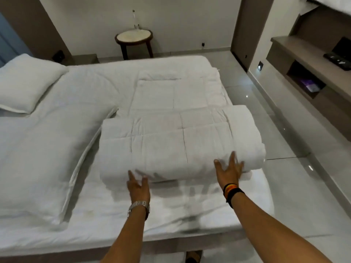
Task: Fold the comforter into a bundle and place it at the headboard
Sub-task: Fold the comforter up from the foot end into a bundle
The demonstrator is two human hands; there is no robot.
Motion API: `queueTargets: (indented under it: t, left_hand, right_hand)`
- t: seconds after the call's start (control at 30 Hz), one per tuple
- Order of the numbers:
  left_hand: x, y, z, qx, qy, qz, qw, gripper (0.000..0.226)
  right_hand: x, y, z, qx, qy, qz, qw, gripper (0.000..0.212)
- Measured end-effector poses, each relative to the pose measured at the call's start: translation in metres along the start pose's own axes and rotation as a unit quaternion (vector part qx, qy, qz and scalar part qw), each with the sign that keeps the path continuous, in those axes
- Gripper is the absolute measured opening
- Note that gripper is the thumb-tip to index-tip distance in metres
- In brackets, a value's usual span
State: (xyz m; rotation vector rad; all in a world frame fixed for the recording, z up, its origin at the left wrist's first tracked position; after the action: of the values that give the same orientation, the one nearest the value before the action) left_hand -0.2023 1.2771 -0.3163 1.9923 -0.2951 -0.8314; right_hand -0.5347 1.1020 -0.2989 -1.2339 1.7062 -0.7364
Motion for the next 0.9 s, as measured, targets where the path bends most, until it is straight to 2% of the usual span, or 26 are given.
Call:
queueTargets:
  t: [0.1, 0.17, 0.3, 0.37, 0.4, 0.53, 0.6, 0.7, 0.9]
  left_hand:
    - [0.035, -0.029, 0.011, -0.074, 0.053, -0.103, 0.991, 0.094]
    - [0.064, -0.028, 0.023, -0.159, 0.075, -0.125, 0.976, 0.118]
    - [0.128, -0.026, 0.037, -0.312, 0.155, -0.152, 0.925, 0.156]
    - [0.150, -0.021, 0.044, -0.288, 0.198, -0.161, 0.923, 0.170]
    - [0.154, -0.015, 0.046, -0.267, 0.213, -0.152, 0.927, 0.172]
    - [0.163, 0.011, 0.058, -0.231, 0.247, -0.135, 0.932, 0.146]
    - [0.155, 0.022, 0.057, -0.234, 0.253, -0.125, 0.930, 0.140]
    - [0.125, 0.036, 0.046, -0.239, 0.259, -0.102, 0.930, 0.130]
    - [0.028, 0.024, 0.017, -0.232, 0.225, -0.127, 0.938, 0.129]
  right_hand:
    - [0.022, 0.041, 0.017, 0.064, 0.039, 0.130, 0.989, 0.107]
    - [0.045, 0.048, 0.039, 0.123, 0.037, 0.140, 0.982, 0.121]
    - [0.098, 0.029, 0.073, 0.211, 0.104, 0.177, 0.956, 0.151]
    - [0.121, 0.015, 0.081, 0.213, 0.136, 0.183, 0.950, 0.151]
    - [0.129, 0.012, 0.083, 0.214, 0.150, 0.181, 0.948, 0.149]
    - [0.152, 0.009, 0.085, 0.236, 0.175, 0.151, 0.944, 0.146]
    - [0.150, 0.006, 0.081, 0.254, 0.166, 0.150, 0.941, 0.135]
    - [0.135, -0.001, 0.068, 0.273, 0.162, 0.149, 0.937, 0.123]
    - [0.059, 0.006, 0.014, 0.266, 0.150, 0.120, 0.945, 0.125]
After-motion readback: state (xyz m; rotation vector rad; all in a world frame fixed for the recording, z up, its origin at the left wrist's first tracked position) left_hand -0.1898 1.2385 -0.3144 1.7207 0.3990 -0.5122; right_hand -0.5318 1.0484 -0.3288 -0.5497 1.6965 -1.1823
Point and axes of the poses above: each hand's wrist, its own x-axis towards the middle knuckle, its own z-axis out of the palm, y = z × x, the point moved 8 cm from there along x, towards the middle knuckle, and after that the axes turned 3 degrees about -z, right-handed, at the moved point
